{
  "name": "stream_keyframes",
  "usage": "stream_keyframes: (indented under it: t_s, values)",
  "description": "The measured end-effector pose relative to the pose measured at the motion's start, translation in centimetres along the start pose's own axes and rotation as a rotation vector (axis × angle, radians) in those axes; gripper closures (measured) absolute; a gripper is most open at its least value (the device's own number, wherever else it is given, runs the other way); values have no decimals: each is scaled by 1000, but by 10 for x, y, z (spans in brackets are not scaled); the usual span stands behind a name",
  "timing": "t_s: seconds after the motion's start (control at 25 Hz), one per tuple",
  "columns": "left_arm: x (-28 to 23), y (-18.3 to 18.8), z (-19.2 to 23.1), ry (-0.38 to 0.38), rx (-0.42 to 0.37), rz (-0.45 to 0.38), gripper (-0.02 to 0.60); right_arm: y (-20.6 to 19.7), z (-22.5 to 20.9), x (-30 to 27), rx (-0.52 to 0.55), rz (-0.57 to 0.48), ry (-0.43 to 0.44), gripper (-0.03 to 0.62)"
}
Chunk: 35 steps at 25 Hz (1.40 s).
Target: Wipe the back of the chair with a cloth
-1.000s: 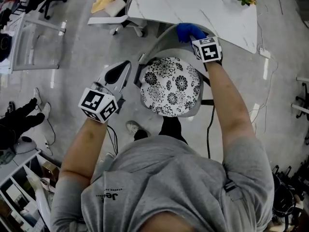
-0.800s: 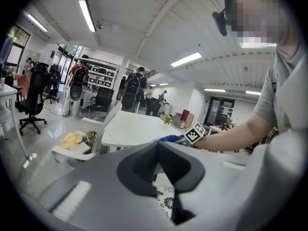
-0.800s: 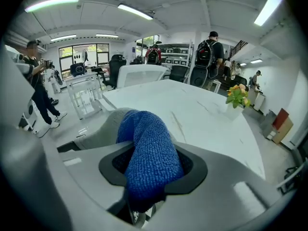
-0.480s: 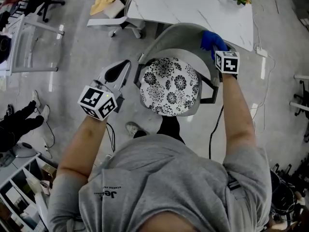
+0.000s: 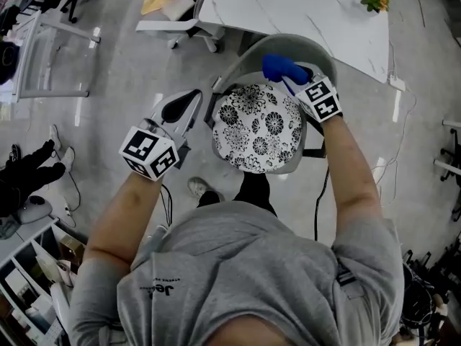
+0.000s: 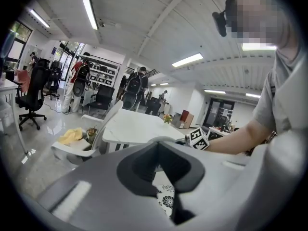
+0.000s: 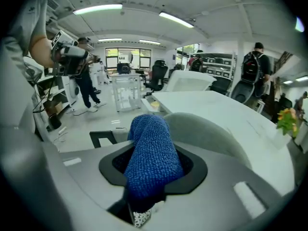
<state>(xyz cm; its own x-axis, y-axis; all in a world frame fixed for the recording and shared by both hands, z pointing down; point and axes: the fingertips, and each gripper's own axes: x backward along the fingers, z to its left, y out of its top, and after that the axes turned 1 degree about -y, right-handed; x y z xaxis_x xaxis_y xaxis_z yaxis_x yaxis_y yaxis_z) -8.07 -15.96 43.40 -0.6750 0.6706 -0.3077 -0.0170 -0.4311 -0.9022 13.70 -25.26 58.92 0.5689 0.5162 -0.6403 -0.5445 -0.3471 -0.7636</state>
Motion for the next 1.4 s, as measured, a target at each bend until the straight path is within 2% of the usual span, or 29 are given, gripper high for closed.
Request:
stream_keyframes:
  t_s: [0.08, 0.16, 0.24, 0.4, 0.6, 0.76, 1.0, 1.16, 1.4]
  values:
    - [1, -4, 3, 7, 0, 5, 523, 10, 16, -28, 20, -8, 50, 456]
    - [2, -7, 8, 20, -3, 8, 523, 15, 17, -52, -9, 10, 46, 455]
    - [2, -11, 15, 34, -6, 14, 523, 18, 7, -69, -83, 17, 4, 454]
    - [1, -16, 29, 57, 3, 12, 523, 16, -16, -84, -299, 22, -83, 455]
    - [-9, -17, 29, 44, 14, 7, 523, 9, -28, -83, -413, 24, -139, 454]
    - [-13, -13, 28, 21, 10, 10, 523, -8, -47, -66, -558, 16, -229, 454]
    - [-24, -10, 22, -24, -16, 24, 523, -60, -87, -10, -709, 15, -404, 454]
    - [-34, -10, 10, -70, -31, 36, 523, -89, -100, 36, -773, 7, -498, 457]
    - [-41, -3, -8, -126, -62, 33, 523, -121, -105, 84, -821, 4, -595, 459]
